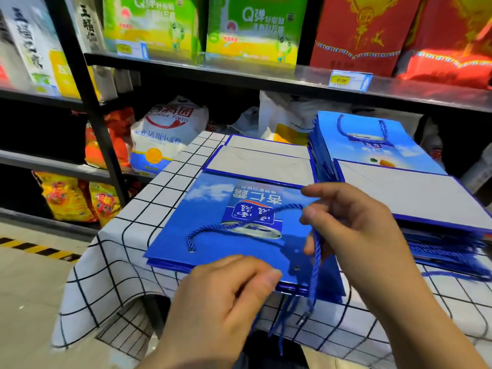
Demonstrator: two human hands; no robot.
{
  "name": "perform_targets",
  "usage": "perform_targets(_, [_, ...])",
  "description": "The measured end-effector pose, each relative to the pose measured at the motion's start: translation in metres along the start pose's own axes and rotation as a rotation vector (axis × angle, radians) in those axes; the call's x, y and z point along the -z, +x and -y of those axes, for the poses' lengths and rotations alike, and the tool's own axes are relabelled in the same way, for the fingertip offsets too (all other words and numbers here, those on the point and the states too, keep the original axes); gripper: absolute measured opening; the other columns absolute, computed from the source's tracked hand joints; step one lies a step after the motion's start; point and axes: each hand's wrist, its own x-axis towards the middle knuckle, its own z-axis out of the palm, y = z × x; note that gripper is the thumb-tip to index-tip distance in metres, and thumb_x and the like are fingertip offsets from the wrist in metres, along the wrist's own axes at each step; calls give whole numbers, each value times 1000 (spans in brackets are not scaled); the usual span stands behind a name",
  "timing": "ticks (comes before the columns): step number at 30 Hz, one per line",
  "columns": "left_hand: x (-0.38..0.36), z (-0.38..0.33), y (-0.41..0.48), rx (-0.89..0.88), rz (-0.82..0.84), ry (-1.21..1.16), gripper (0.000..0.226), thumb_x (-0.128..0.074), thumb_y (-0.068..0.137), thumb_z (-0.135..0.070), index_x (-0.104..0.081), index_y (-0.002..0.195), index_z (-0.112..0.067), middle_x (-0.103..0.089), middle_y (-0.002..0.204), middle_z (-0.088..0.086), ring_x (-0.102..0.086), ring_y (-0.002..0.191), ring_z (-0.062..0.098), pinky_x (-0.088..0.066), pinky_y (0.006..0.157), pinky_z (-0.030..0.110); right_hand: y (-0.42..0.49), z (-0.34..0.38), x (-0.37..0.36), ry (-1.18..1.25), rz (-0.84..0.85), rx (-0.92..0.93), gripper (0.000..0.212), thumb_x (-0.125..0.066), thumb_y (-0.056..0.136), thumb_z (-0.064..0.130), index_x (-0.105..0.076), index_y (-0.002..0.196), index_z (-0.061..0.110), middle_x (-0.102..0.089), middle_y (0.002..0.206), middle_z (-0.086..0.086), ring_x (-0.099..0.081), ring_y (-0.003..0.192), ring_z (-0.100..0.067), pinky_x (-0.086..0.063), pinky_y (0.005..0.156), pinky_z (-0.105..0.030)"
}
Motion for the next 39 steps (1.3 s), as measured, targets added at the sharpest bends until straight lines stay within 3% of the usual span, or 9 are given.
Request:
perform_targets(6, [-10,-15,16,276,143,-355,22,-65,70,-46,-66,70,-24,-50,43,-8,-47,43,3,-38,49,14,9,2,-20,68,26,-27,19,-56,85,-1,-61,82,18,-58,70,-6,-55,38,-13,-46,40,-22])
perform_targets(10, [-8,-16,24,350,126,-409,21,-62,79,-19,-64,59,-20,-58,47,-4,-45,36,5,-39,42,16,11,-6,-17,83,16,-23,20,-59,83,1,-61,83,21,-61,73,-6,-60,45,-12,-49,45,-20])
perform_targets(15, [-18,-12,28,283,123,-211,18,-65,73,-45,-63,65,-30,-52,46,-9,-43,43,2,-36,52,21,11,-12,-9,161,-63,-71,18,-58,83,-4,-59,83,14,-63,73,-13,-63,47,-15,-50,44,-20])
perform_targets(25, [-25,-15,27,262,198,-16,31,-49,85,-51,-56,67,-27,-61,64,2,-50,60,10,-45,69,34,17,-21,-8,266,-116,-74,17,-55,86,-3,-56,78,12,-59,77,-7,-68,54,-16,-50,45,-18])
perform_targets(28, [-22,-15,27,241,194,-29,27,-51,87,-39,-55,65,-24,-57,54,-5,-48,55,5,-41,63,25,17,-26,-4,112,-51,-18,21,-57,87,6,-64,83,27,-64,80,-2,-70,65,-16,-54,52,-24])
perform_targets(31, [-15,-16,30,263,118,-143,24,-51,82,-40,-61,65,-26,-53,42,-12,-47,44,-1,-35,52,15,9,-32,10,-200,150,148,26,-53,83,27,-67,91,47,-64,72,0,-61,58,-7,-44,51,-13])
perform_targets(34, [-10,-20,35,262,63,-176,26,-48,79,-38,-59,59,-27,-51,39,-11,-45,39,-3,-33,47,10,-1,-32,18,-169,332,164,24,-52,80,36,-67,98,42,-58,62,0,-51,51,-1,-36,50,-5])
perform_targets(36, [-9,-22,37,250,50,-172,26,-45,78,-40,-58,60,-27,-51,39,-11,-45,39,-4,-33,48,9,-4,-37,24,-198,200,266,29,-46,80,39,-68,99,39,-57,66,11,-53,62,1,-38,57,-4])
perform_targets(39, [-8,-21,39,206,42,-118,30,-43,75,-44,-59,58,-24,-50,38,-11,-47,43,-3,-35,51,10,-3,-37,30,-344,33,420,29,-43,85,33,-62,107,35,-57,106,9,-54,100,1,-40,82,-8])
